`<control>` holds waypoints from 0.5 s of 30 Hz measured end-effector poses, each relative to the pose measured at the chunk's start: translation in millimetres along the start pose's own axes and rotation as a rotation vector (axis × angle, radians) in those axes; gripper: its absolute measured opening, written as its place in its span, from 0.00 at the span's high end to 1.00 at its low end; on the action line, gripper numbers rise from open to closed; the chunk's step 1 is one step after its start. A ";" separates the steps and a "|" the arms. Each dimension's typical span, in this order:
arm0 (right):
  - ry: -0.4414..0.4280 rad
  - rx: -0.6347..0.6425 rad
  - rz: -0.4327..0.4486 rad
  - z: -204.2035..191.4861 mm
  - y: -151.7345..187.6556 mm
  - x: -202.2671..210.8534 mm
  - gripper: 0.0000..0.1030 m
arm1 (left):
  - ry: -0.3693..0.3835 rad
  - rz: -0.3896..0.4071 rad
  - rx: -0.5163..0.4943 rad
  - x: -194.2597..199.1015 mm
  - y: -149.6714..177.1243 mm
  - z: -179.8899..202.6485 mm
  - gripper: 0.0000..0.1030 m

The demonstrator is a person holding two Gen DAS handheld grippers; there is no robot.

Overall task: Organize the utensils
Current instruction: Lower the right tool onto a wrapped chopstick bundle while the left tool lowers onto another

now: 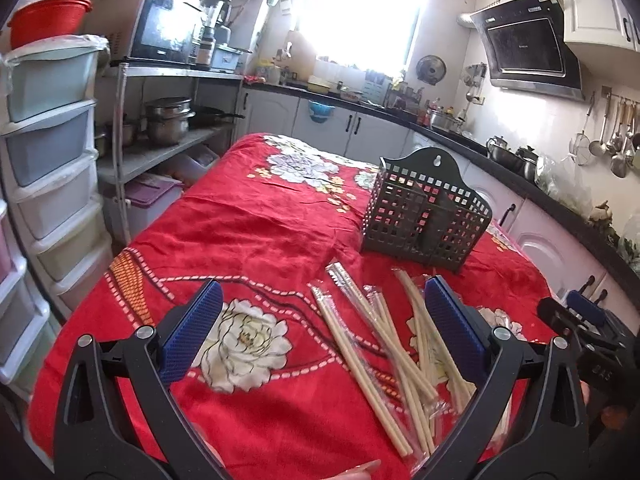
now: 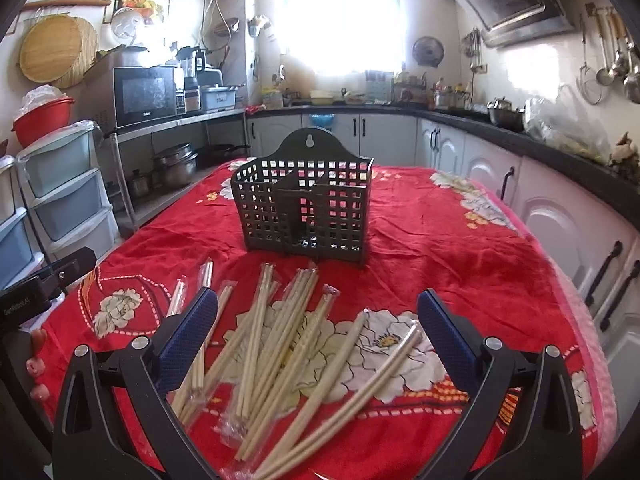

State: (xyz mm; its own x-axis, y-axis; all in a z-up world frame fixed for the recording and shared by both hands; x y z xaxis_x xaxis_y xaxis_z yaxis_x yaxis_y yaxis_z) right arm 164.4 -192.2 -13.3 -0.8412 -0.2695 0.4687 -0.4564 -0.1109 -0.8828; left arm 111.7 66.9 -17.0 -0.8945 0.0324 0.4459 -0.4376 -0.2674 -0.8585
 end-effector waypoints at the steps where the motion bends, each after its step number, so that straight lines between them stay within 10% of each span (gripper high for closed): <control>1: -0.003 -0.003 -0.014 1.2 -1.4 -5.2 0.06 | 0.004 -0.006 0.000 -2.4 -1.3 0.5 0.09; 15: -0.030 -0.016 -0.154 10.8 -11.1 -58.3 0.18 | 0.113 -0.210 -0.016 -62.3 -13.0 24.8 0.09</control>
State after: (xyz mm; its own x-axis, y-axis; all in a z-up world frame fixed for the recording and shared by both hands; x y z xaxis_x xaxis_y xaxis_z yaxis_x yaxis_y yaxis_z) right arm 221.6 -185.6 -31.1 -0.7521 -0.2794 0.5969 -0.5837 -0.1382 -0.8001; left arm 175.3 44.4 -27.4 -0.7879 0.1940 0.5845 -0.6157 -0.2281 -0.7542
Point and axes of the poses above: each gripper's, at about its wrist camera, not at the fingertips, and x roughly against the way its jaws point, z to its right, y to its underside, the point moved 7 cm from there along -x, roughly the way its jaws point, and after that the axes turned 2 degrees about y, right-handed, at the moved point
